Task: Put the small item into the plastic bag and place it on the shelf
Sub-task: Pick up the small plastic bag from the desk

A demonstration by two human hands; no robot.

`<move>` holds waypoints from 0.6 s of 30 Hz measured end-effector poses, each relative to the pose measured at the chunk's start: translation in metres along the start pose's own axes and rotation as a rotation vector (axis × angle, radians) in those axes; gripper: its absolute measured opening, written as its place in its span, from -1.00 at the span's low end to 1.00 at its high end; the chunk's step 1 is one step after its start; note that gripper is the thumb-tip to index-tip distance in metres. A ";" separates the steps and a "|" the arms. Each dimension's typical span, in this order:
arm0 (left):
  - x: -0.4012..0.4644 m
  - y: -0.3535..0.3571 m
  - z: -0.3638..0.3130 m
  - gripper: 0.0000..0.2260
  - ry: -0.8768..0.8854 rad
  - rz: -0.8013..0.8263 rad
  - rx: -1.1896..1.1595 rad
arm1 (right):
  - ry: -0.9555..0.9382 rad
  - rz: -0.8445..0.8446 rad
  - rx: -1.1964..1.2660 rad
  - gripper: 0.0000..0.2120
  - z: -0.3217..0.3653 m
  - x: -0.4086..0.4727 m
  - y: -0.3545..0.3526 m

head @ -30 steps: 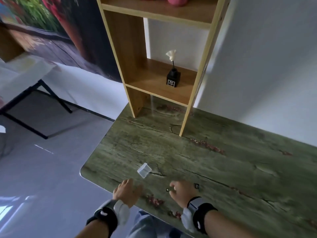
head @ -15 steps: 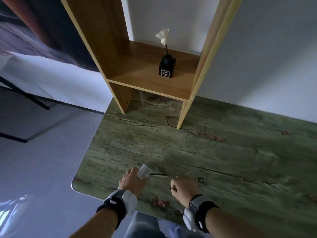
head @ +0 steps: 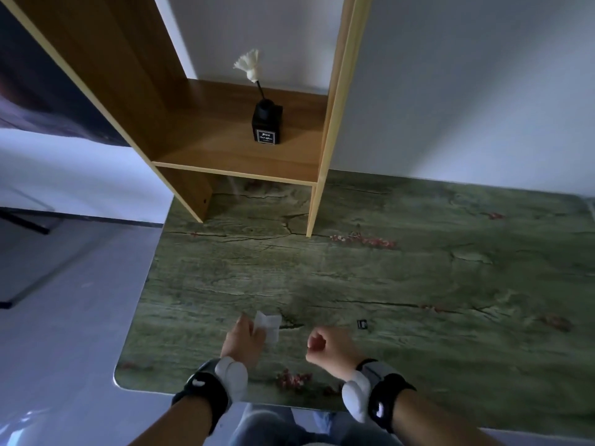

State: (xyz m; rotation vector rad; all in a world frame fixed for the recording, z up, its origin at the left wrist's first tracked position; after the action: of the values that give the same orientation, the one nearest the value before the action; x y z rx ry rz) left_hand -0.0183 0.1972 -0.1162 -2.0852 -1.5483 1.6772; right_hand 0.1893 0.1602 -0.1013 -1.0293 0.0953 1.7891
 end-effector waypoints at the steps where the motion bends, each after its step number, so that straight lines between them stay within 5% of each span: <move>1: -0.005 0.000 -0.005 -0.63 0.018 0.018 -0.042 | 0.004 -0.026 0.081 -0.86 0.000 -0.004 -0.005; 6: -0.034 0.000 -0.027 -0.83 0.103 0.086 -0.195 | 0.009 -0.083 0.400 -0.83 0.007 -0.026 -0.025; 13: -0.065 -0.003 -0.057 -0.88 0.156 0.101 -0.311 | -0.111 -0.067 0.643 -0.86 0.022 -0.051 -0.044; 18: -0.082 -0.009 -0.070 -0.88 0.194 0.070 -0.330 | -0.237 -0.071 0.571 -0.92 0.040 -0.069 -0.054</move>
State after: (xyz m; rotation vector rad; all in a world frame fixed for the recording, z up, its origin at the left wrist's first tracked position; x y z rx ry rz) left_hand 0.0363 0.1798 -0.0245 -2.3972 -1.8069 1.2585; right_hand 0.2160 0.1561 -0.0088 -0.4063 0.3926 1.6636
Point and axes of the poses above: each hand's wrist, its own x-axis towards the middle knuckle, its own y-axis out of the palm, z = x × y, the point moved 10 cm from there along x, towards the middle knuckle, and after that the axes turned 3 degrees about x, right-handed, at the moved point
